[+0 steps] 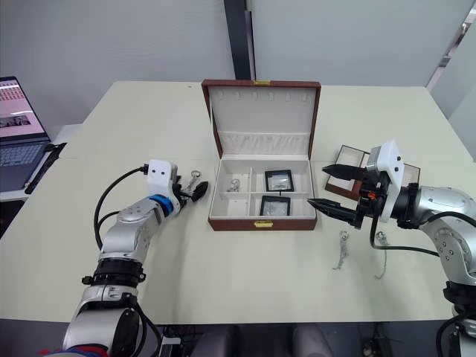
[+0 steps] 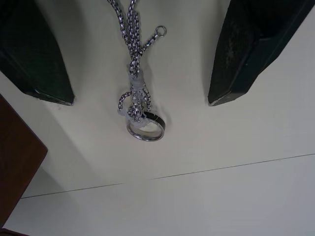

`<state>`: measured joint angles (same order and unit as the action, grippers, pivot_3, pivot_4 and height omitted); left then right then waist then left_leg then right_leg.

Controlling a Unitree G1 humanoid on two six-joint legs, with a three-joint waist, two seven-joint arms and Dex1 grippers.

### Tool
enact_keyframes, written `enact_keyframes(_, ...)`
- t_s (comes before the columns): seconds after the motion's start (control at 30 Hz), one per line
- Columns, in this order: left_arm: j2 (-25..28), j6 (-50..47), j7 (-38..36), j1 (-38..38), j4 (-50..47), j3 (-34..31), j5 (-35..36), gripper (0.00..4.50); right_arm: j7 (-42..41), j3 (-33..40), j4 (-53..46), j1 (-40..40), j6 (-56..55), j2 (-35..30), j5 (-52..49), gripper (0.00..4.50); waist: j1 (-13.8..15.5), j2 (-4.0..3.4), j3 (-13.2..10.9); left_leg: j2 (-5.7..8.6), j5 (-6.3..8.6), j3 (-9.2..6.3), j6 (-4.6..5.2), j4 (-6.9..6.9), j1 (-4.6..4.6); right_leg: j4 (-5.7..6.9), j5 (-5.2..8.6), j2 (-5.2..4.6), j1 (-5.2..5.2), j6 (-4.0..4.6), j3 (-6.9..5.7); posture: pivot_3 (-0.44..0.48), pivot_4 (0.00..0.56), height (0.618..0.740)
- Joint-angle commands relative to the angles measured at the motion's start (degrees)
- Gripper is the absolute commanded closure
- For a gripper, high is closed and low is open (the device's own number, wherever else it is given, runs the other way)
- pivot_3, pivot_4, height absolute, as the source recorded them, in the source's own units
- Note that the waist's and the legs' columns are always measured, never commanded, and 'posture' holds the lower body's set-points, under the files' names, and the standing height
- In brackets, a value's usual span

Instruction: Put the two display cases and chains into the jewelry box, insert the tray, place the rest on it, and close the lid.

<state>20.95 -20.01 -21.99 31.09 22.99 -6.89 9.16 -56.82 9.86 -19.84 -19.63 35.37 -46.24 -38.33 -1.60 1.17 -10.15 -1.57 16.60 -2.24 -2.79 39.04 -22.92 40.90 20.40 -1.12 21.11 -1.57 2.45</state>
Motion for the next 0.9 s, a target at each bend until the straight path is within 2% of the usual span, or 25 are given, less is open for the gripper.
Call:
enact_keyframes(0.03, -0.42, -1.15, -0.37, -0.92, -1.32, 0.45, 0.19, 1.18, 0.23, 1.07, -1.72, -0.05, -0.42, -0.35, -0.77, 0.0, 0.01, 0.0, 0.0, 0.0, 0.0, 0.0, 0.0, 0.0, 0.0, 0.0, 0.0, 0.0, 0.0, 0.0, 0.0, 0.0, 0.15, 0.74)
enact_keyframes(0.2, -0.29, -1.71, -0.18, -0.63, -1.15, 0.22, 0.06, 2.79, 0.43, 1.28, -2.0, 0.41, -0.26, -0.44, -0.94, 0.0, 0.05, 0.0, 0.0, 0.01, 0.0, 0.0, 0.0, 0.0, 0.0, 0.0, 0.0, 0.0, -0.01, 0.0, -0.01, 0.0, 0.15, 0.74)
enact_keyframes(0.4, -0.19, -1.81, -0.01, -0.48, -0.93, 0.05, 0.0, 4.41, 0.42, 1.48, -1.93, 0.81, -0.26, -0.58, -1.03, 0.0, 0.05, 0.0, 0.0, 0.01, 0.0, 0.0, 0.0, 0.0, 0.0, 0.0, 0.0, 0.0, -0.01, 0.0, 0.0, 0.0, 0.15, 0.74)
enact_keyframes(0.73, 1.05, -2.28, -1.3, -1.01, -3.22, -0.8, 0.97, 4.46, 0.21, 1.18, -0.69, 1.66, -1.32, -0.12, -0.18, 0.0, 0.04, 0.0, 0.0, 0.0, 0.0, 0.0, 0.0, 0.0, 0.0, 0.0, 0.0, 0.0, -0.01, 0.0, 0.0, 0.0, 0.15, 0.74)
enact_keyframes(0.9, 3.95, -5.59, -6.56, -2.29, -11.87, -1.35, 4.62, 4.46, 0.15, 2.61, -1.09, 3.94, -1.31, -0.83, -0.62, 0.0, -0.01, 0.01, 0.0, -0.02, 0.0, 0.0, -0.01, 0.0, -0.02, -0.01, 0.0, 0.01, 0.02, 0.0, 0.0, 0.0, 0.15, 0.74)
